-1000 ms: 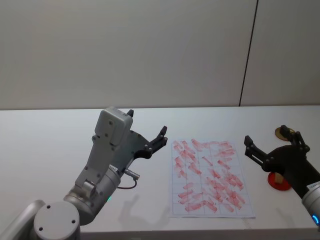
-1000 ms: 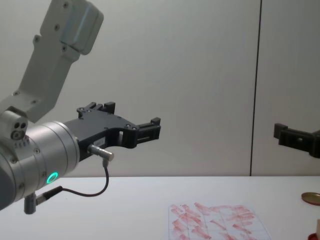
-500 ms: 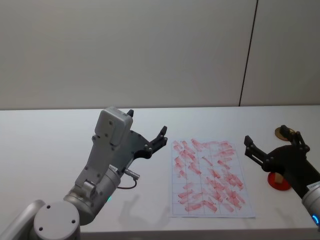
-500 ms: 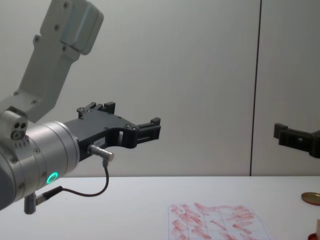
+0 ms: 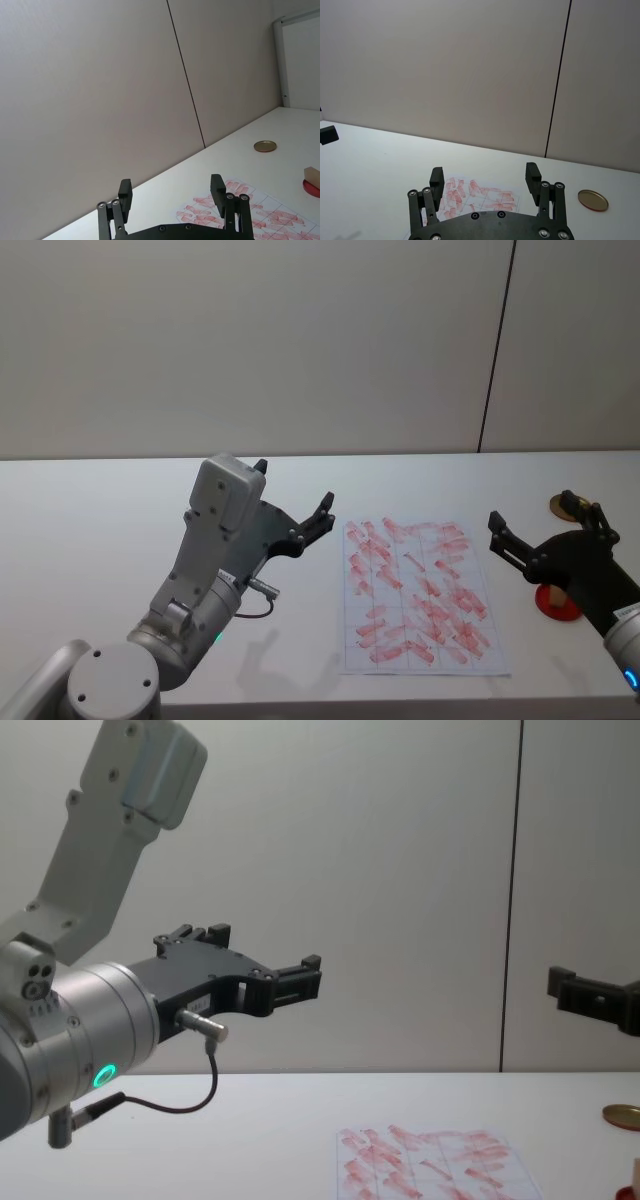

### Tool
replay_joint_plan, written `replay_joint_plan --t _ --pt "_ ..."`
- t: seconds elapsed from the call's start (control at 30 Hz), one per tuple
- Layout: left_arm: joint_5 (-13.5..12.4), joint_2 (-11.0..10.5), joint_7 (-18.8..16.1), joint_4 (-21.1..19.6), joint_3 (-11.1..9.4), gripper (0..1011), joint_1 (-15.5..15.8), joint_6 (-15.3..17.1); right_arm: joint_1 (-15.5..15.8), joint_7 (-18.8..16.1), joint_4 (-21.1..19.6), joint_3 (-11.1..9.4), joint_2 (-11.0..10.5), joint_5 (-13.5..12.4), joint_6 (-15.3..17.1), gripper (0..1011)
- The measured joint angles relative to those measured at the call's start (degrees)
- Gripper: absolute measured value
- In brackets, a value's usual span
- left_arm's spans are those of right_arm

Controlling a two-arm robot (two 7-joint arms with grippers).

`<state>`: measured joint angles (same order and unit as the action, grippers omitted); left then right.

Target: Use the one hand to pick up the stamp and affix it onto the A4 paper.

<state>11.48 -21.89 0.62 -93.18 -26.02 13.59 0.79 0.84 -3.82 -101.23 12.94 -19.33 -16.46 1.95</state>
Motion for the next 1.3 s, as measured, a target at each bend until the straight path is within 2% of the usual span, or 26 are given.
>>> replay_joint_plan --t 0.63,0.97,1.3 --pt "0.0 0.0 0.0 0.0 0.0 993 0.0 0.0 0.0 0.3 0.1 -0.2 0.0 -0.1 0.7 1001" --pt "0.0 0.0 0.0 0.0 0.0 993 0.0 0.0 -0.1 3.0 1.2 -0.9 0.1 -0.9 3.6 1001" --pt "0.0 0.0 0.0 0.0 0.0 993 0.0 0.0 -1.3 6.8 3.9 -1.6 1.2 -2.0 5.9 1001"
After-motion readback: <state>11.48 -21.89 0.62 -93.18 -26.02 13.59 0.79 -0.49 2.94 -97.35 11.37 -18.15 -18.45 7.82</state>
